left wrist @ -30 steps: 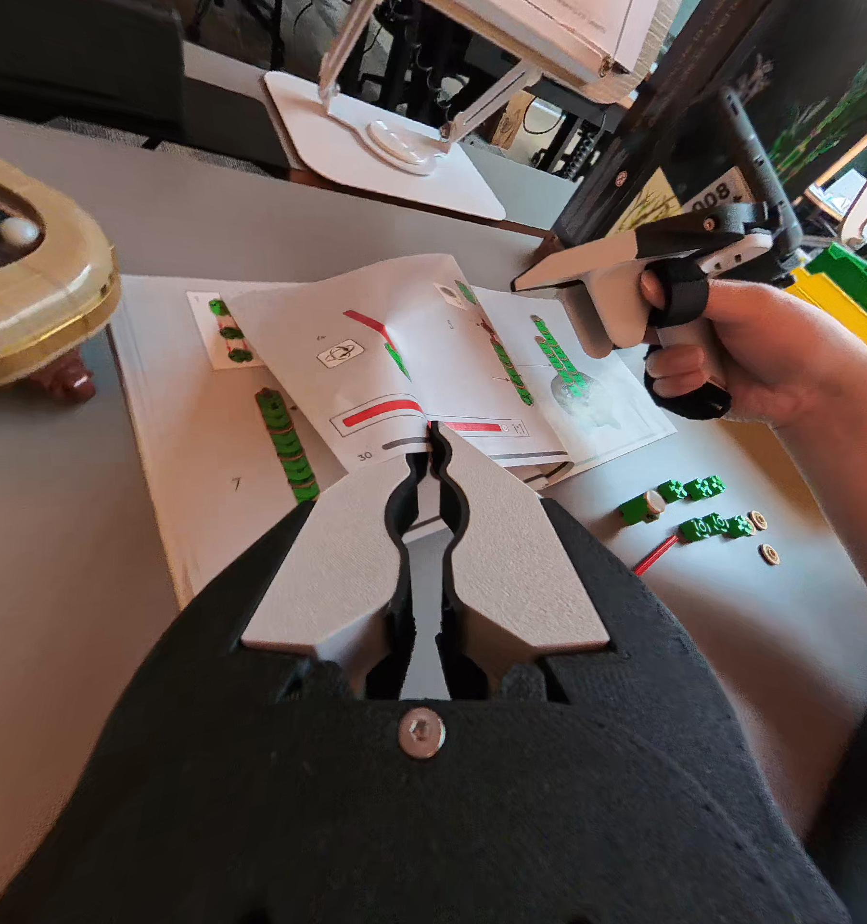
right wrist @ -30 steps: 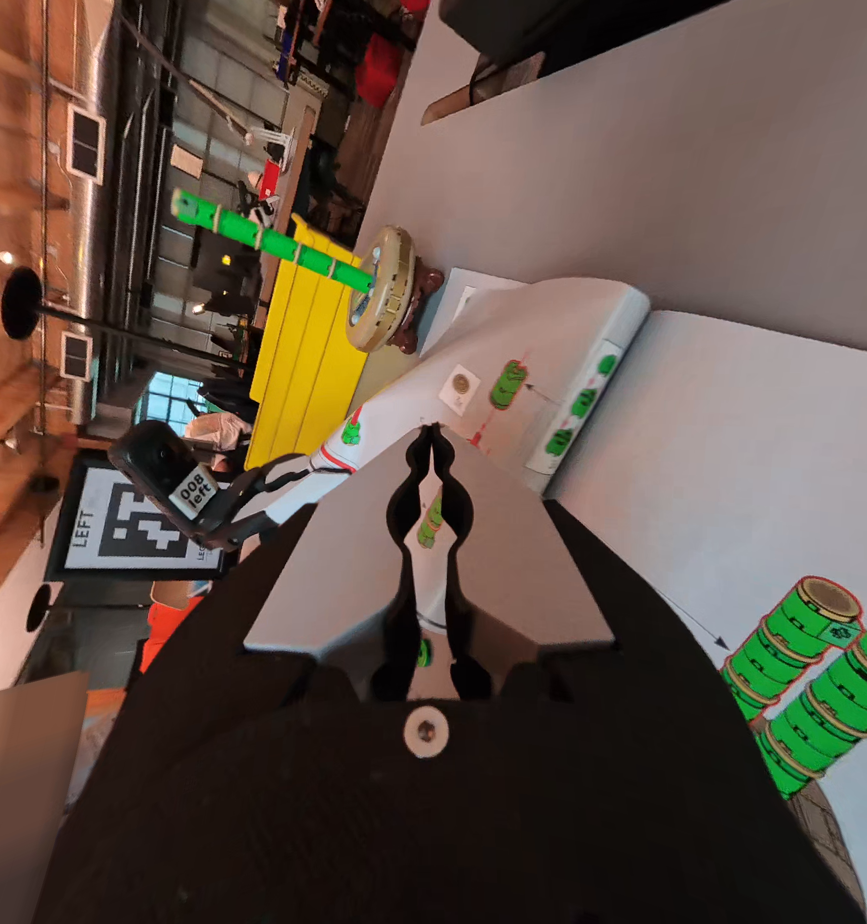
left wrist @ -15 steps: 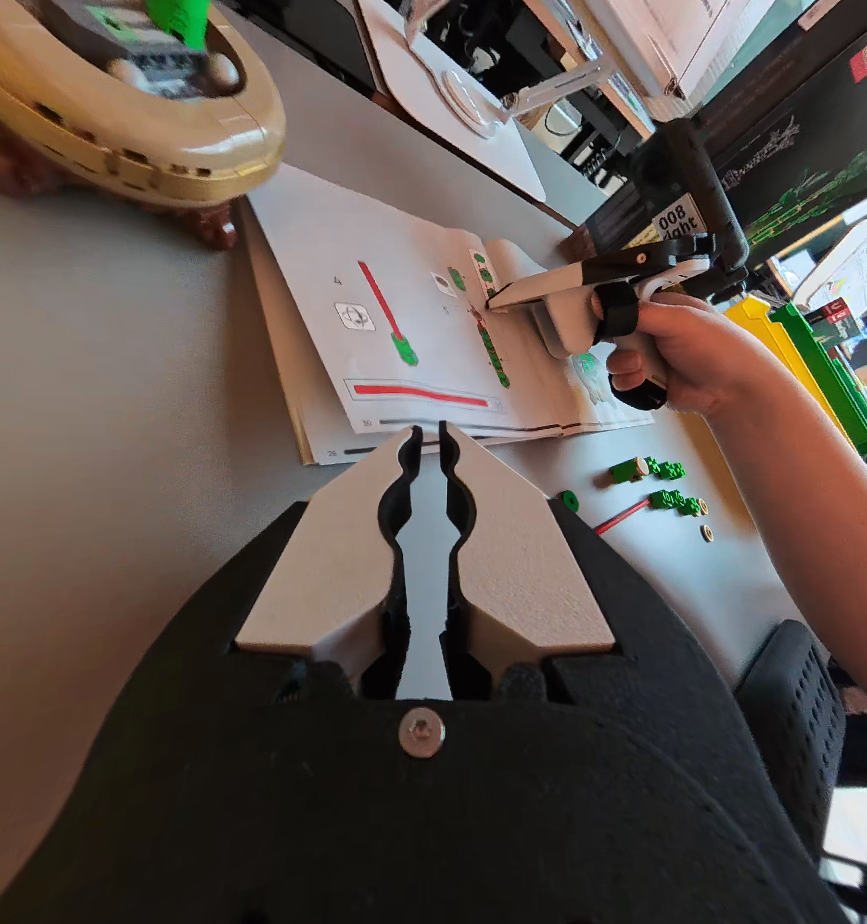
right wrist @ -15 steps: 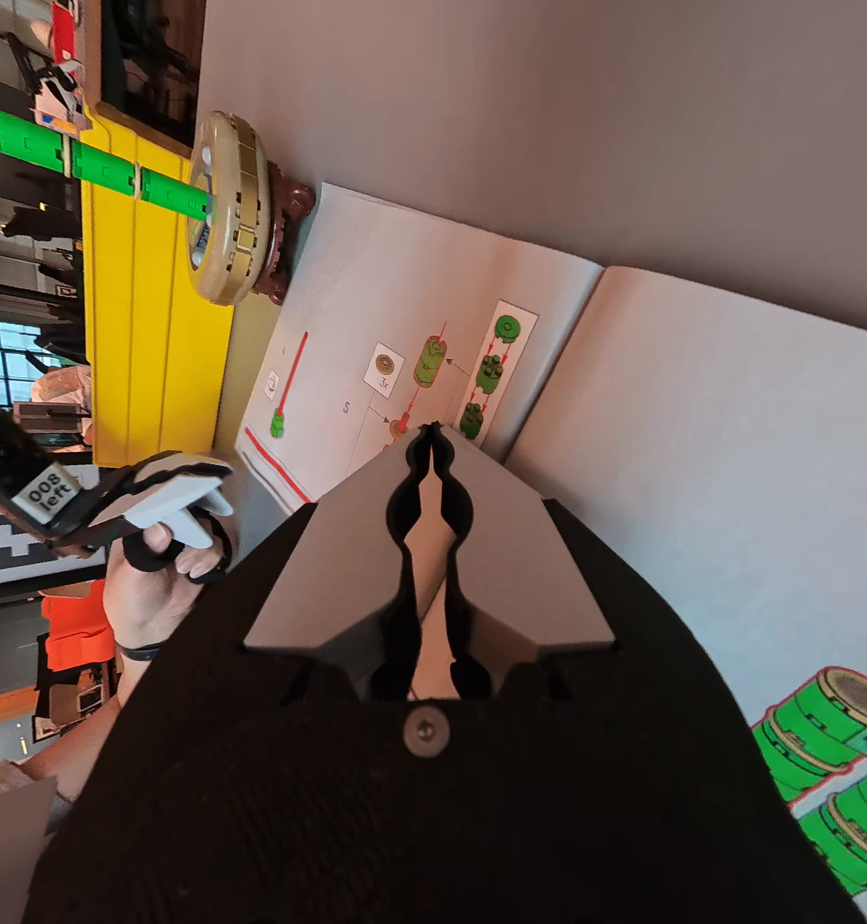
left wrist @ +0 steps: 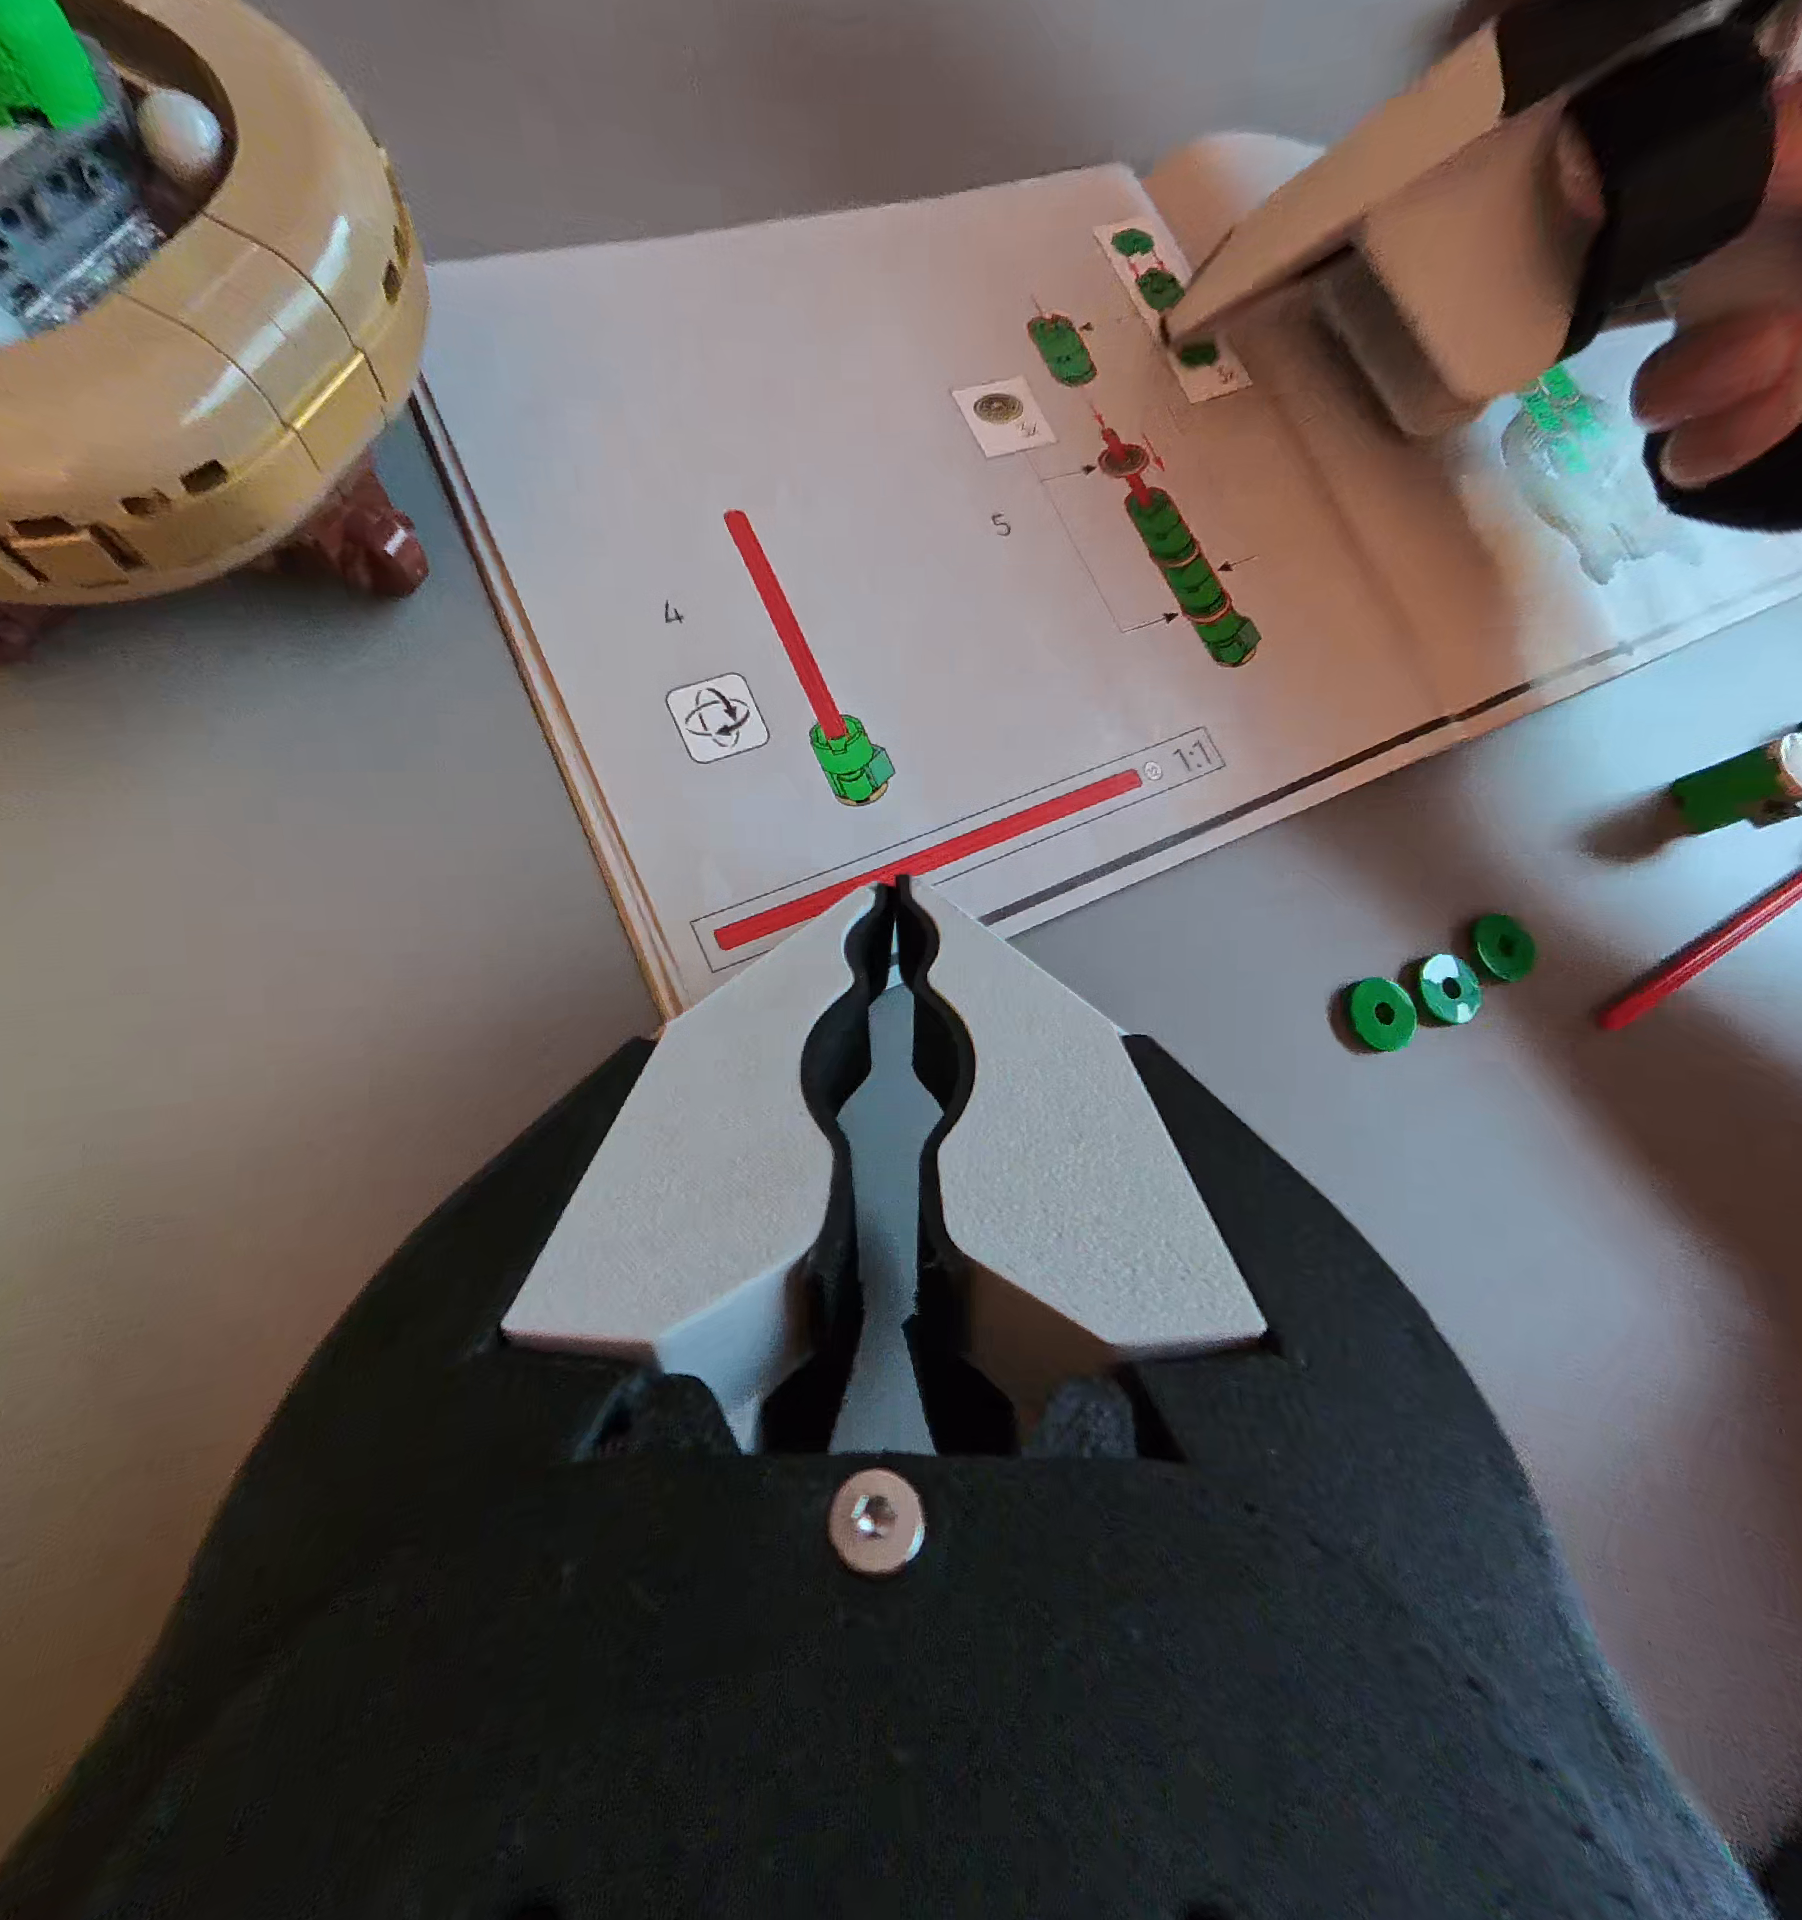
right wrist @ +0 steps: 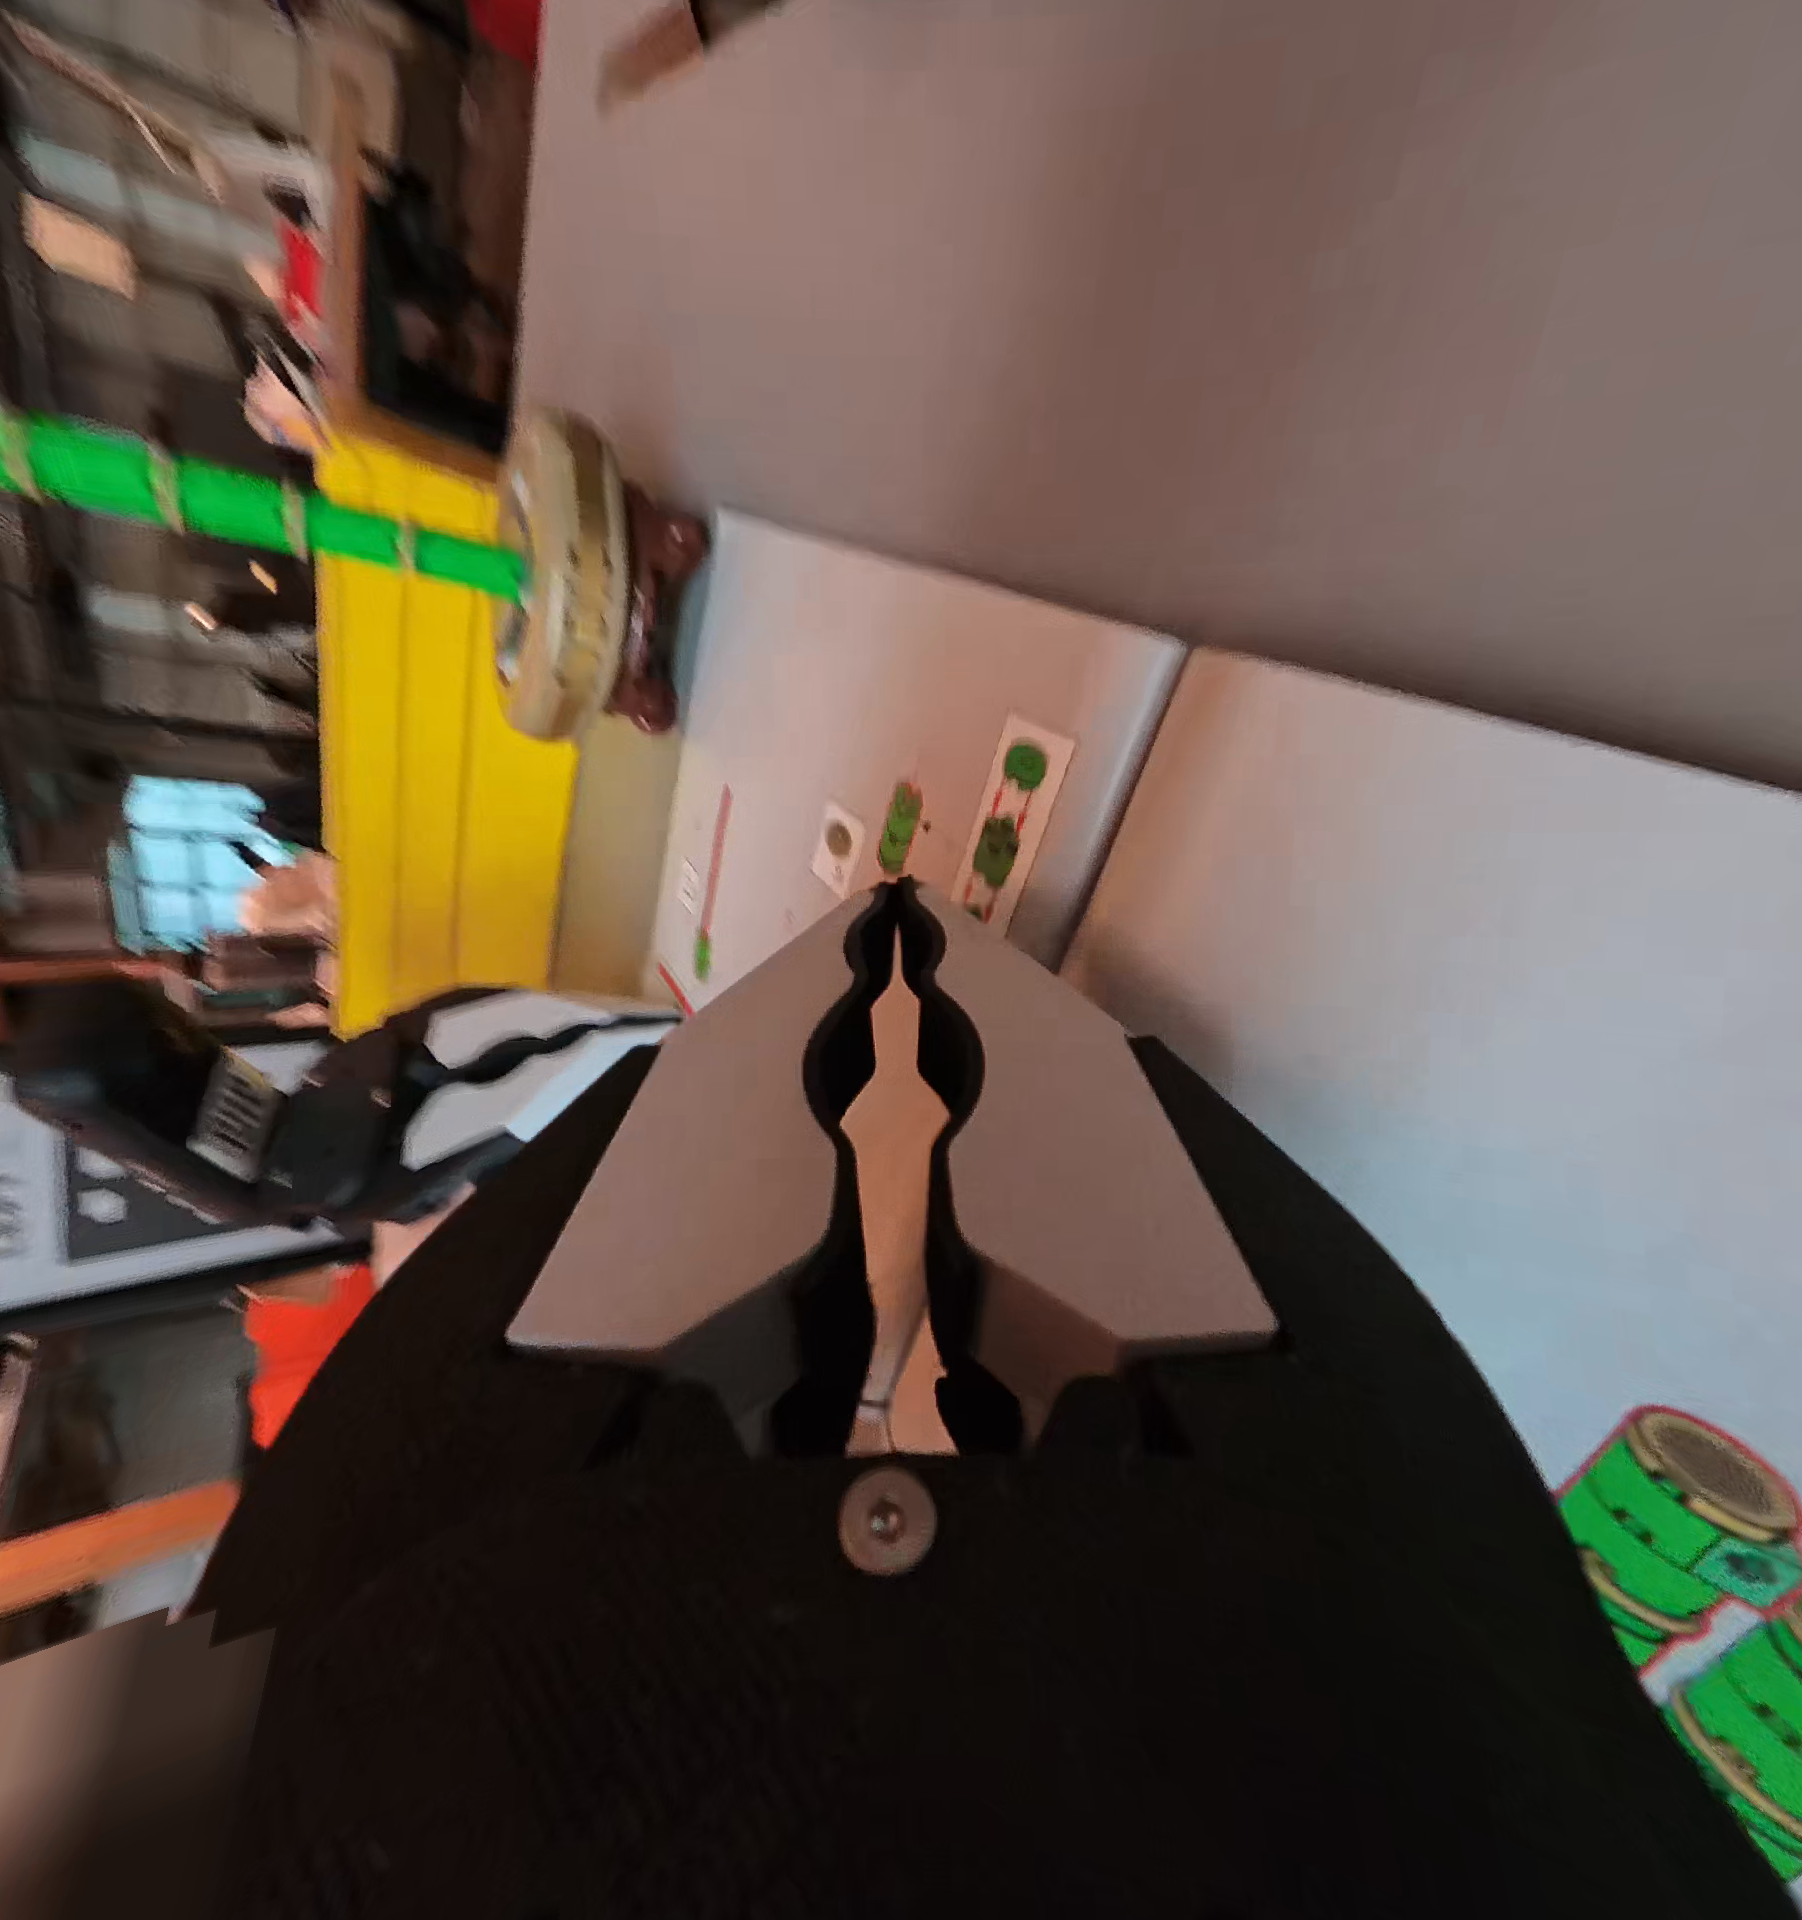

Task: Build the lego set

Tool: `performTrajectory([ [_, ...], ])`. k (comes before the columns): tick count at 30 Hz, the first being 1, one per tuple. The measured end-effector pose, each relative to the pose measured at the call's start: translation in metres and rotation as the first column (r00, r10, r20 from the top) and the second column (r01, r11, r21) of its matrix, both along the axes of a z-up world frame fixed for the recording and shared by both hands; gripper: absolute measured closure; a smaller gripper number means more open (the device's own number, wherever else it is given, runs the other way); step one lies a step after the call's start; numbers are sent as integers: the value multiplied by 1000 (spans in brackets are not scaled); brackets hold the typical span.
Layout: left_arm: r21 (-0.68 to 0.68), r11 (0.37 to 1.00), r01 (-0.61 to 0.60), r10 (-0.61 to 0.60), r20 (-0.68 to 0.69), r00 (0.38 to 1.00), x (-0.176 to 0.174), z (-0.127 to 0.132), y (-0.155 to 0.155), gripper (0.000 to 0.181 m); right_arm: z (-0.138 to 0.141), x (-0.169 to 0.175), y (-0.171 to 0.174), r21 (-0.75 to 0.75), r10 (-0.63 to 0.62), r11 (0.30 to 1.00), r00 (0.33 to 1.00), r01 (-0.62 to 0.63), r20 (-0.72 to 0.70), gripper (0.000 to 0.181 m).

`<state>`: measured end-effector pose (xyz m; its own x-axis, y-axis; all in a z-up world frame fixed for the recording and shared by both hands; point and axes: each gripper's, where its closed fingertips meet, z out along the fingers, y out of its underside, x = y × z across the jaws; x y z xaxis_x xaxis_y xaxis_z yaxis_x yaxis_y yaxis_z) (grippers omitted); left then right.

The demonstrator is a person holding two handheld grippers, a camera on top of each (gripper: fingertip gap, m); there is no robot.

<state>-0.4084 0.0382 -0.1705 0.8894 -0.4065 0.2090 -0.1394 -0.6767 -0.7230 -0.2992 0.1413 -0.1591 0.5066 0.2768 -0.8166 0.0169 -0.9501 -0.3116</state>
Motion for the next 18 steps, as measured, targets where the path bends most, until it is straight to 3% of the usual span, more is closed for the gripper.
performTrajectory([
  [4,-10,1000,-7,7,39,999,-1,0,0,181,15,14,32,-41,-158,987,982,154,-101,181],
  [11,0,1000,-7,7,35,999,-1,0,0,181,-12,12,34,-77,-124,989,992,126,35,181],
  [15,5,1000,-9,8,35,999,-2,0,0,181,-11,13,30,-51,-101,993,993,104,59,181],
  [18,2,1000,-11,11,43,999,-2,0,0,181,5,6,8,-49,-22,999,1000,22,-11,181],
])
